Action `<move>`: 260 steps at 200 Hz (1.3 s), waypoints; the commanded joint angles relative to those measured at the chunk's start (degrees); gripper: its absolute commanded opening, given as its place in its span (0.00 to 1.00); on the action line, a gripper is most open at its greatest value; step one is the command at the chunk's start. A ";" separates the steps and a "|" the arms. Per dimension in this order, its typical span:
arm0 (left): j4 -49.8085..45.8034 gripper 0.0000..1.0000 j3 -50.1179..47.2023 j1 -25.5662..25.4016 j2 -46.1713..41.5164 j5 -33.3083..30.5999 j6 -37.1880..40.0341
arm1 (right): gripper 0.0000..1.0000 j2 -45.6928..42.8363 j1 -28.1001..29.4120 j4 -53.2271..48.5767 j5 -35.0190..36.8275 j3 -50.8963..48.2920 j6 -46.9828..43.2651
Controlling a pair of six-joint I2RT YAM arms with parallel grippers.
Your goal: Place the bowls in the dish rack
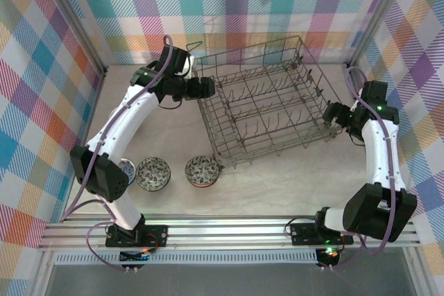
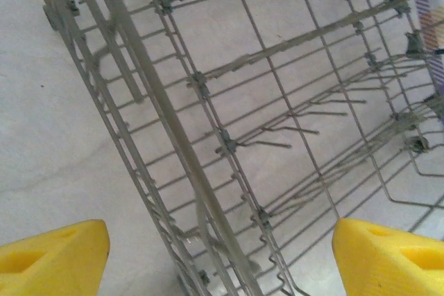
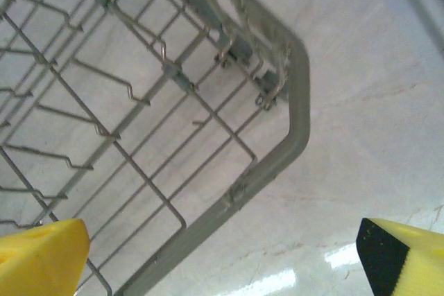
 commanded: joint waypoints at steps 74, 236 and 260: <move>-0.46 0.66 4.45 0.74 7.51 10.06 0.76 | 0.99 0.82 2.67 5.04 -12.63 -5.71 6.78; 6.25 0.42 -11.11 -5.25 -1.43 12.85 -5.95 | 0.99 12.23 1.51 9.51 -10.83 6.30 7.35; 6.65 0.42 -12.32 -6.63 -2.03 12.87 -6.78 | 0.99 13.77 0.62 9.60 -11.76 8.70 6.97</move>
